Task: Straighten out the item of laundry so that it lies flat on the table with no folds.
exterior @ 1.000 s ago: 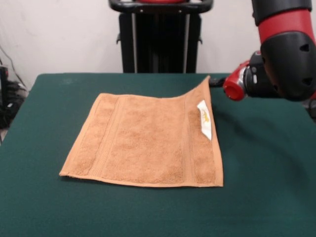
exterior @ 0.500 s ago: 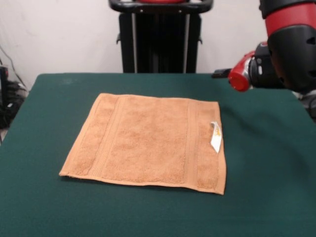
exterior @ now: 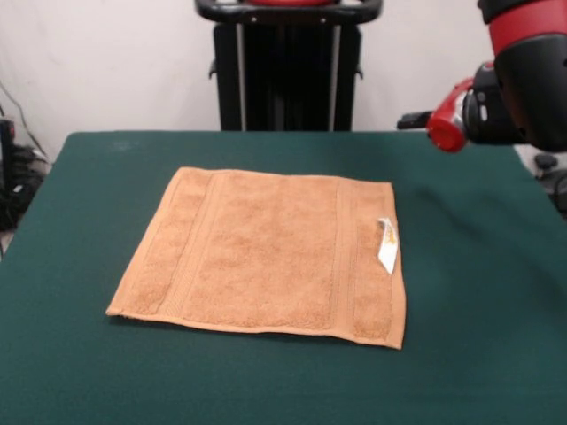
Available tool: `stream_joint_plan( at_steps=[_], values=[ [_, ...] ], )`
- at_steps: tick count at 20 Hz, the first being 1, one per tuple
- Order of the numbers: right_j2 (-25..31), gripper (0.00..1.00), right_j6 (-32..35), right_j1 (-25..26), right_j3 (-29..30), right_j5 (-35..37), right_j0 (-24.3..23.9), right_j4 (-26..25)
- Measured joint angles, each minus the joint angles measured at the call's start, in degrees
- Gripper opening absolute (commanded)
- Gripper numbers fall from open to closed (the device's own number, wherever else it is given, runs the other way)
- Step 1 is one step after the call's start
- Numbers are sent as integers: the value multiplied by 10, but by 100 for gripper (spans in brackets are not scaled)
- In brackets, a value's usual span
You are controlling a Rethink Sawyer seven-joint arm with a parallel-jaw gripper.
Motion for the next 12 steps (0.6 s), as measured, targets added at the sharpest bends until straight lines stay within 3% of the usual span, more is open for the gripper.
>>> stream_joint_plan(
  at_steps=[4,12],
  values=[
    [6,0,0,-24,13,-4,-11,2],
    [28,0,0,-106,21,-89,-97,6]
  ],
)
